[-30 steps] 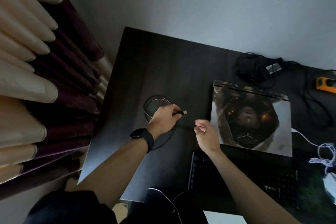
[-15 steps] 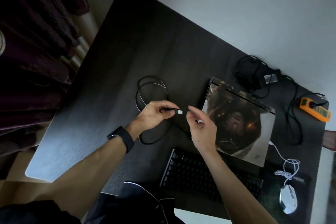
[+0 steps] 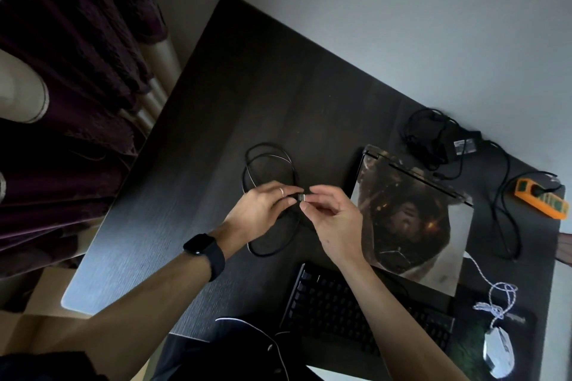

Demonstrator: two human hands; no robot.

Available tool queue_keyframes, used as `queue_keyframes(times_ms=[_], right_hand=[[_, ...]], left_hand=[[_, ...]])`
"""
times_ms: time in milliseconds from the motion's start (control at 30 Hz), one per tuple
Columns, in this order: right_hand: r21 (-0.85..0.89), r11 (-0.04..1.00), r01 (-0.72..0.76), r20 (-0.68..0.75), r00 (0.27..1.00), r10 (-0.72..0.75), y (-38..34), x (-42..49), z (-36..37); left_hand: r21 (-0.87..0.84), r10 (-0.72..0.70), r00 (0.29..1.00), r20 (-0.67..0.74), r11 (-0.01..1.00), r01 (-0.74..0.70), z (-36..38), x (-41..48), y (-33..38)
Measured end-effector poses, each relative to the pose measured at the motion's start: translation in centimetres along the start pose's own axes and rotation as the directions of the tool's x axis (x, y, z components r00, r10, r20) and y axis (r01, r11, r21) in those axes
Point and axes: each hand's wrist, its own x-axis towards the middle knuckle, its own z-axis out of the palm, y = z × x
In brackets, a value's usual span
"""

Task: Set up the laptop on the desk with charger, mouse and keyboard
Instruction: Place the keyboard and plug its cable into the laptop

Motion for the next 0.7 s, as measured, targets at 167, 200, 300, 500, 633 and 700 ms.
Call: queue_keyframes(times_ms=[167, 200, 300, 500, 633, 700], right_hand=[[-0.055, 0.998, 0.041, 0.003, 0.999, -0.041, -0.5, -0.2, 0.5], [-0.067, 0.997, 0.043, 0.007, 0.999, -0.043, -0.5, -0.2, 0.5], [-0.067, 0.997, 0.047, 0.020, 0.999, -0.046, -0.4, -0.3, 0.4], [-0.057, 0.998, 0.034, 0.024, 0.999, -0.033, 0.2, -0.8, 0.4], [-0.108, 0.993, 0.047, -0.013, 0.999, -0.049, 1.4, -1.0, -0.1], [-0.057, 0.998, 0.002, -0.045, 0.999, -0.004, 2.1, -0.9, -0.4]], left_hand=[[0.101, -0.024, 0.999, -0.028, 0.995, 0.026, 0.6, -1.0, 0.4], [0.115, -0.032, 0.999, -0.013, 0.993, 0.033, 0.7, -1.0, 0.4], [0.174, -0.022, 1.000, 0.006, 0.985, 0.021, 0.8, -1.1, 0.4], [0.286, 0.024, 0.999, 0.046, 0.958, -0.036, 0.5, -0.9, 0.6], [0.429, 0.080, 0.988, 0.130, 0.894, -0.129, 0.8, -0.8, 0.5], [0.498, 0.126, 0.981, 0.146, 0.848, -0.183, 1.2, -0.3, 0.3]])
